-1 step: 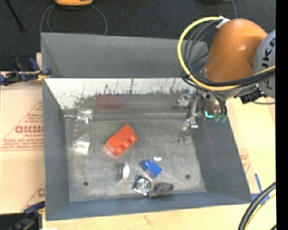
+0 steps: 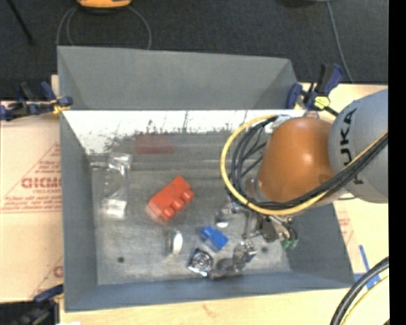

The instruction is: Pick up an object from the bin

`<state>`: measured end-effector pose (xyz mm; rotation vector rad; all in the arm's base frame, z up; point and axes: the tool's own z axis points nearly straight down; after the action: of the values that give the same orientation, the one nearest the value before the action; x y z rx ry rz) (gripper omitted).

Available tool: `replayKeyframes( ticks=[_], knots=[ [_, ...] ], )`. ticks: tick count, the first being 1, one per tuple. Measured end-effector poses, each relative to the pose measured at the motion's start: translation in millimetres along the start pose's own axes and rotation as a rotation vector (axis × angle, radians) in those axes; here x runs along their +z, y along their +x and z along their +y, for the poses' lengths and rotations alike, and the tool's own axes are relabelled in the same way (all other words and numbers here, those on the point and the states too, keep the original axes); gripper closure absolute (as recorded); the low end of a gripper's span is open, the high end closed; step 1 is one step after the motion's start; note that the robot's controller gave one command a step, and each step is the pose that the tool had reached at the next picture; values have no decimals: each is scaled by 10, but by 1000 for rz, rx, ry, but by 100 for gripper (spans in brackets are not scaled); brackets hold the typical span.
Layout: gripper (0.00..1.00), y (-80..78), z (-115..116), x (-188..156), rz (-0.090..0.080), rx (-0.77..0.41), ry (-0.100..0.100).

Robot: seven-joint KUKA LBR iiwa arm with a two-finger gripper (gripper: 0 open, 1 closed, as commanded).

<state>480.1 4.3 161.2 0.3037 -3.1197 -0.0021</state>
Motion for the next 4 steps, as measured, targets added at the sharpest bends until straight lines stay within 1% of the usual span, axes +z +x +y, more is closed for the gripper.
replayKeyframes(
  ticks=[1,2,3,4],
  knots=[
    [0,-716,198,882,-15,-104,6],
    [100,-726,202,845,-21,-104,5],
    [100,-1017,166,-177,-20,-187,6],
    [0,-989,172,-126,-9,-186,3]
  ],
)
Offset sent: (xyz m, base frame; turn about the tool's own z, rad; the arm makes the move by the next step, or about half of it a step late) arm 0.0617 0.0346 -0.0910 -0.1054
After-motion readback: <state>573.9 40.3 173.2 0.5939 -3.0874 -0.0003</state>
